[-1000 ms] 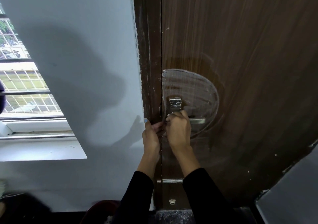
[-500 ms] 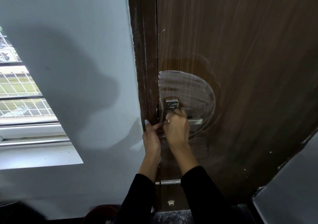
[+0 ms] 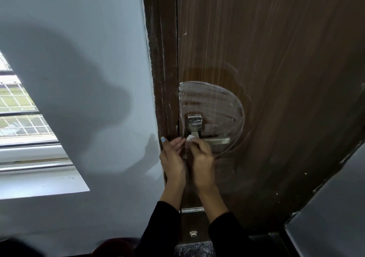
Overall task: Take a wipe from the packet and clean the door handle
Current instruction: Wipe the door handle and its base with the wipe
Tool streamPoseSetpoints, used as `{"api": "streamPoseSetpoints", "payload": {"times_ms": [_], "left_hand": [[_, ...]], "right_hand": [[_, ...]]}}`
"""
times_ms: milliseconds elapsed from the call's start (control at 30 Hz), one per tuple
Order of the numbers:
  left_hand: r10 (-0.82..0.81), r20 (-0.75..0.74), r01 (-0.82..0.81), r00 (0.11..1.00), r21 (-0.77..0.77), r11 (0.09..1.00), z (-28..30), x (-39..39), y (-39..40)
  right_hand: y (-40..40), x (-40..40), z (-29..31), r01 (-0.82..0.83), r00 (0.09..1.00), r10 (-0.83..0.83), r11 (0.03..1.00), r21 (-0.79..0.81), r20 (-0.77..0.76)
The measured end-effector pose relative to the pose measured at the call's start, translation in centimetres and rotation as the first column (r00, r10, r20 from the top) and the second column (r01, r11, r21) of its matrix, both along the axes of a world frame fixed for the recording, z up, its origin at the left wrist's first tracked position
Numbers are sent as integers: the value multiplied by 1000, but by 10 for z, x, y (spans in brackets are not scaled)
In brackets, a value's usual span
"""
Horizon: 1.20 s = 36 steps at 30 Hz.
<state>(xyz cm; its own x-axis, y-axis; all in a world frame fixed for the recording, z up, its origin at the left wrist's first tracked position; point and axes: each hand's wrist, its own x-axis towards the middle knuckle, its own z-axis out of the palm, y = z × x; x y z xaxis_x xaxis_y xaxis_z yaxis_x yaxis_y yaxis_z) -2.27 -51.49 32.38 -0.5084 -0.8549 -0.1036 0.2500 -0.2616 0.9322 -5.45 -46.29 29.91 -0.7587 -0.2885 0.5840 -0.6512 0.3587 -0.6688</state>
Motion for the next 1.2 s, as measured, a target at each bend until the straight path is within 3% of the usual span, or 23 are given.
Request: {"api": "streamPoseSetpoints", "payload": {"times_ms": [67, 133, 233, 300, 500, 700, 867, 967, 1033, 1100, 1167, 1200], "left_hand": [[3, -9, -3, 1000, -18, 1000, 1, -2, 3], [-10, -11, 10, 1000, -31, 999, 1, -4, 4], [-26, -9, 25, 1000, -55, 998, 2, -6, 5], [-17, -6, 17, 1000, -79, 997, 1, -8, 9], [20, -11, -21, 1000, -166, 986, -3, -9, 11], [18, 38, -9, 999, -230, 973, 0, -11, 7], [72, 40, -57, 997, -289, 956, 3, -13, 11], [94, 40, -72, 995, -370, 926, 3, -15, 15], [105, 48, -76, 993, -415, 907, 1, -14, 17], [95, 49, -66, 994, -425, 903, -1, -14, 17], [86, 61, -53, 994, -425, 904, -2, -13, 15], [82, 68, -45, 994, -427, 903, -1, -13, 14]], "right_hand": [[5, -2, -6, -77, 996, 78, 996, 50, -30], [14, -6, -10, -83, 996, 84, 996, -27, 37], [25, -17, -7, 188, 980, -197, 966, -177, -36], [24, -16, -1, 257, 962, -272, 927, -274, -14], [2, -6, 0, 9, 995, 16, 965, -263, 94], [19, -21, 3, 262, 964, -256, 873, -412, 70], [-1, -6, -9, 117, 980, -38, 903, -414, 194], [11, -7, -9, 150, 985, -108, 918, -366, 133], [19, -17, -6, 289, 955, -221, 839, -462, 197], [18, -25, 2, 468, 867, -219, 662, -585, 447], [9, -31, 7, 602, 694, 98, 464, -650, 713], [2, -29, 11, 638, 593, 260, 425, -642, 762]]}}
